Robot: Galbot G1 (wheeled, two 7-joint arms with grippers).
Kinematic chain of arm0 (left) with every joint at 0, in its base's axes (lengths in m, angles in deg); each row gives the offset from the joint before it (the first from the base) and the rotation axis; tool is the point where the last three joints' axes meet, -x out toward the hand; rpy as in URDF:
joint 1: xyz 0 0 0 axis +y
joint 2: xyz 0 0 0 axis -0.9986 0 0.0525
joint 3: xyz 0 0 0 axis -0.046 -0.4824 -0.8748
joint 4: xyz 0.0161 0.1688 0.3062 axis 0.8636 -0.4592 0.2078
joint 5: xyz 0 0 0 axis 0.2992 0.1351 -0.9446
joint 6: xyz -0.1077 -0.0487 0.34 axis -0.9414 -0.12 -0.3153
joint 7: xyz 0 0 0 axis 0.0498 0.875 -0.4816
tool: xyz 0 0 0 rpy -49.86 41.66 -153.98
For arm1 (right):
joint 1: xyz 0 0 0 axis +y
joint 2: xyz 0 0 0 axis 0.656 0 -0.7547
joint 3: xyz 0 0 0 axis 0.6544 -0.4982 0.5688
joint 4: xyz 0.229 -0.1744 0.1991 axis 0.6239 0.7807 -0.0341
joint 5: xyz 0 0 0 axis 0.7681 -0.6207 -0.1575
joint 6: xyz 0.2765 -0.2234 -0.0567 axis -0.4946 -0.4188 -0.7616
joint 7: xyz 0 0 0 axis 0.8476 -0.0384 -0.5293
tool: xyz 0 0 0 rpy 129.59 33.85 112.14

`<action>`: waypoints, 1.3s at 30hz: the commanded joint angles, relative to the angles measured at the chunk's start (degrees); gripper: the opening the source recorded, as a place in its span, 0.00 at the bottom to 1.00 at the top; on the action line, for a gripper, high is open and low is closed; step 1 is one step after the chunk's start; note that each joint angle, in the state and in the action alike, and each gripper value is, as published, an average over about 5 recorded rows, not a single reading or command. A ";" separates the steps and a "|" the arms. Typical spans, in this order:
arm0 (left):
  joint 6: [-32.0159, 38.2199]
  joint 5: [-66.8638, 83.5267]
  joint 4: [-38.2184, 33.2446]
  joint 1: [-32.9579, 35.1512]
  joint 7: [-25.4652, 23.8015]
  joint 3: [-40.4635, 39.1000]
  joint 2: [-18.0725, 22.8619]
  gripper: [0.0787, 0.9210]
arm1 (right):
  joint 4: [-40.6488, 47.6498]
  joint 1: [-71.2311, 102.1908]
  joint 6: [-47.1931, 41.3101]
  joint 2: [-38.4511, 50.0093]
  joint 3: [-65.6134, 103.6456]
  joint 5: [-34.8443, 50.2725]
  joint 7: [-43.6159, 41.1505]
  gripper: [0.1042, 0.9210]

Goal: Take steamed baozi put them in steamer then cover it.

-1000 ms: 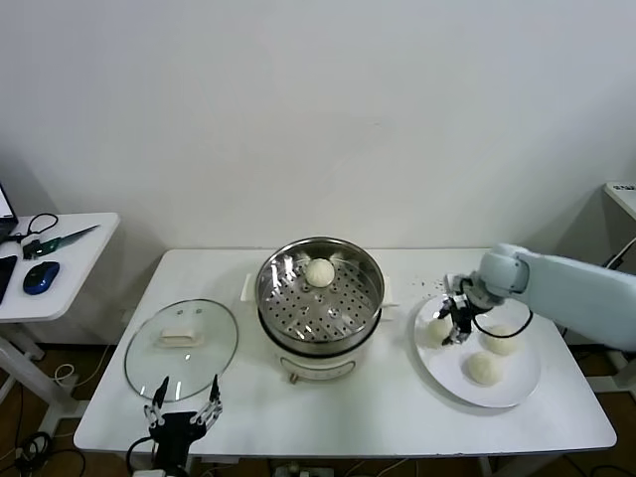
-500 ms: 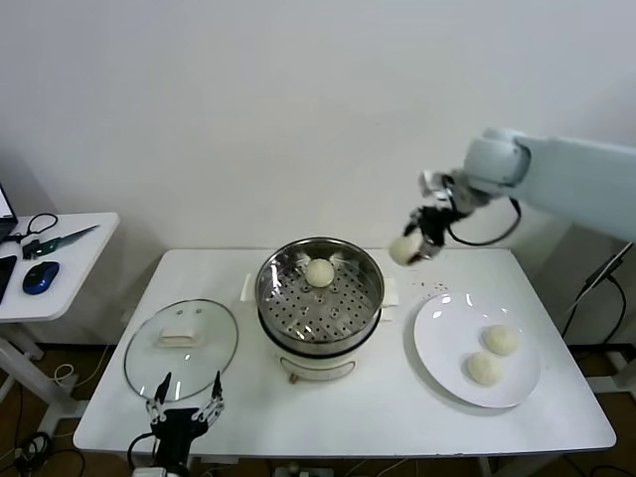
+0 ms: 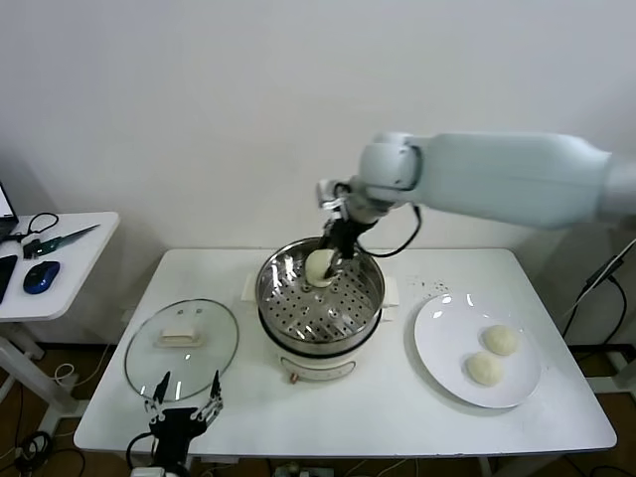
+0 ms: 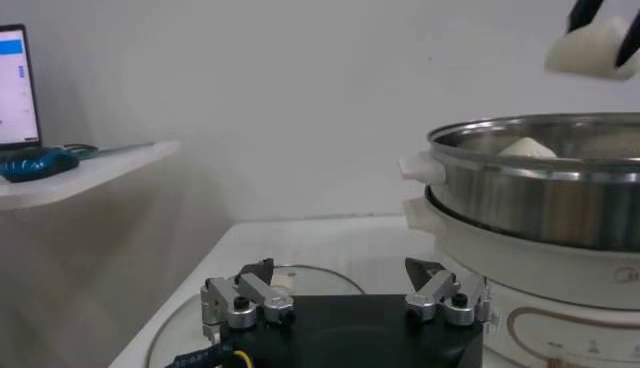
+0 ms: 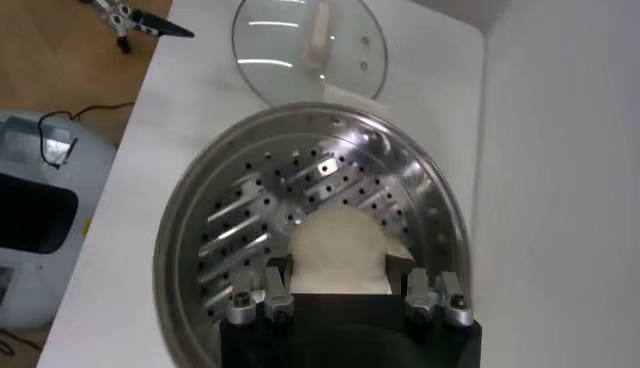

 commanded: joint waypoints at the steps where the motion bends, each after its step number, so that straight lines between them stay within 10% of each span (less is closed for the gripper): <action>1: 0.01 0.04 0.20 0.13 0.04 0.10 0.09 0.88 | 10.08 10.83 -2.13 -9.80 1.69 -3.16 2.35 0.64; 14: 0.04 0.07 0.58 0.02 0.06 0.43 0.13 0.88 | 16.28 17.06 -1.96 -12.76 3.64 -6.42 2.90 0.65; 21: -0.09 0.09 0.21 0.13 0.04 0.68 0.16 0.88 | 11.97 9.94 0.91 -8.98 1.99 -6.57 -0.29 0.83; 31: -0.41 -0.28 -1.27 0.61 -0.16 0.35 0.26 0.88 | -2.34 -12.67 12.17 12.59 -9.90 -2.54 -15.46 0.88; 39: -0.08 -0.11 -1.73 1.13 -0.01 0.22 0.22 0.88 | -7.38 -12.88 18.72 34.27 -18.97 -17.34 -18.09 0.88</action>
